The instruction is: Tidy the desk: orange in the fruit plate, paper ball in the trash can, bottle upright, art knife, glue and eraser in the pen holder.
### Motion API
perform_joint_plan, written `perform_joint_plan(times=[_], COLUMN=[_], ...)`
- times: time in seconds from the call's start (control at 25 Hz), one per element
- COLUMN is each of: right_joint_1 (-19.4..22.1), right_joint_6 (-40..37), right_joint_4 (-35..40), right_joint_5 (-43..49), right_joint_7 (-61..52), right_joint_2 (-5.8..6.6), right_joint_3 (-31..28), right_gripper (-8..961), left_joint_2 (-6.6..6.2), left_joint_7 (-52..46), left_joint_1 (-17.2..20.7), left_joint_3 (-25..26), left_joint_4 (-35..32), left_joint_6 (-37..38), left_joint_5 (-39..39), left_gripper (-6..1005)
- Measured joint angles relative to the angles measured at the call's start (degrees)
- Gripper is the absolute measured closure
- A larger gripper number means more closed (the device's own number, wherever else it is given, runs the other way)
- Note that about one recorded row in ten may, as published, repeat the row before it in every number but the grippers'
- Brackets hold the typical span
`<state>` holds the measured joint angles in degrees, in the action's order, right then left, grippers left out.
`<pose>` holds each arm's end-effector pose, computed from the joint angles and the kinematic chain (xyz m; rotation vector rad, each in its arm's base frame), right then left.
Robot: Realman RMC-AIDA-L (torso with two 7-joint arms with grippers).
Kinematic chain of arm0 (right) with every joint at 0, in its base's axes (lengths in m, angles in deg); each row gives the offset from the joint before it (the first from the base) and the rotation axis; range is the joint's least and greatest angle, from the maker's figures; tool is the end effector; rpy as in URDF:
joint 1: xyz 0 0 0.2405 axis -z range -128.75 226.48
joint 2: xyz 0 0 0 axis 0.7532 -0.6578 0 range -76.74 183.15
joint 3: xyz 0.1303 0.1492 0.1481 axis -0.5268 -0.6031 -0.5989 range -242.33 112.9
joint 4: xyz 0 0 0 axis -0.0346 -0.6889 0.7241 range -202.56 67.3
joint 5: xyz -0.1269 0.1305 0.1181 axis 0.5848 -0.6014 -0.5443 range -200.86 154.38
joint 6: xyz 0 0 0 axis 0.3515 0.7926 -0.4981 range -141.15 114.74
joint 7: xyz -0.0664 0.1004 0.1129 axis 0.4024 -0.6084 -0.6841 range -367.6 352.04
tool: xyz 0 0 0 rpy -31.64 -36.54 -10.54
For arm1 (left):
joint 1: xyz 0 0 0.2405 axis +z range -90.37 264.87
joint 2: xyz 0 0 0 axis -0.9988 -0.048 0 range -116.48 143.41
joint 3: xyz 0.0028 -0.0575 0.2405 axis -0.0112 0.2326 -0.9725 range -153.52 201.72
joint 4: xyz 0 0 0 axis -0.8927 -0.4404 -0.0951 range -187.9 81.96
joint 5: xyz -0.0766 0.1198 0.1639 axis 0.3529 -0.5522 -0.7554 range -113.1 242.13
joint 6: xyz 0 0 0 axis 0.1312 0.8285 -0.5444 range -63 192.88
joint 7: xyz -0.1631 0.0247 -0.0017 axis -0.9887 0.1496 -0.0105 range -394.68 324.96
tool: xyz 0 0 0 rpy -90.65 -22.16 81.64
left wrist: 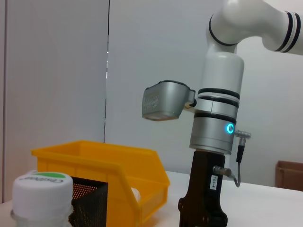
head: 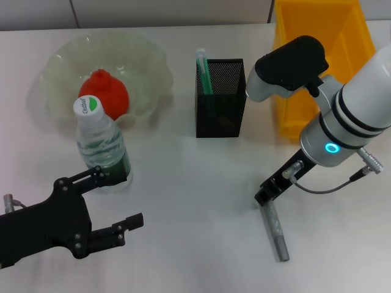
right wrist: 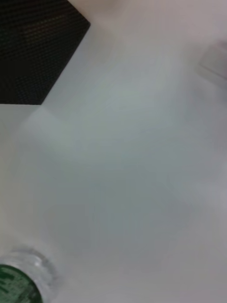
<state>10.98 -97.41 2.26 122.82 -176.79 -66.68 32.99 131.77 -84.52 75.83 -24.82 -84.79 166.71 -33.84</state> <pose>0.1694 0.3329 -0.0854 -2.5287 1.1659 -0.6516 -0.2937 0.2254 -0.0181 -2.6463 -0.2889 -0.9565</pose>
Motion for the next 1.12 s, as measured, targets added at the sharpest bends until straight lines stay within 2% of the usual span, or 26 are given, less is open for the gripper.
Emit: perform_joint_plan(times=[0.2,0.44,0.64,0.8,0.96,1.12], right_joint_1=[-0.5,-0.6,-0.7,-0.5,2.9,8.5], right_joint_6=[0.4,0.6,0.5,0.3,0.0,-0.9], right_joint_4=[-0.9,-0.4,-0.3,0.7,7.4,16.0], right_joint_5=[-0.1,-0.1,-0.1,-0.1,-1.7,-10.9], right_joint_7=[0.0,0.0,0.4,0.8,3.6,12.9], right_joint_2=[0.0,0.0,0.0,0.16,0.37,0.28], right_joint_3=[1.5,3.2,3.4,3.3,0.5,-8.4], right_gripper=[539,617,823,820,817,813], left_joint_2=[0.0,0.0,0.0,0.0,0.0,0.0], left_joint_7=[0.0,0.0,0.0,0.0,0.0,0.0], left_joint_1=[0.0,0.0,0.0,0.0,0.0,0.0], left_joint_3=[0.0,0.1,0.1,0.1,0.1,-0.2], left_joint_4=[0.0,0.0,0.0,-0.1,-0.1,0.0], left_joint_6=[0.0,0.1,0.1,0.1,0.1,0.1], left_joint_5=[0.0,0.0,0.0,0.0,0.0,0.0], left_gripper=[219,219,218,218,218,218])
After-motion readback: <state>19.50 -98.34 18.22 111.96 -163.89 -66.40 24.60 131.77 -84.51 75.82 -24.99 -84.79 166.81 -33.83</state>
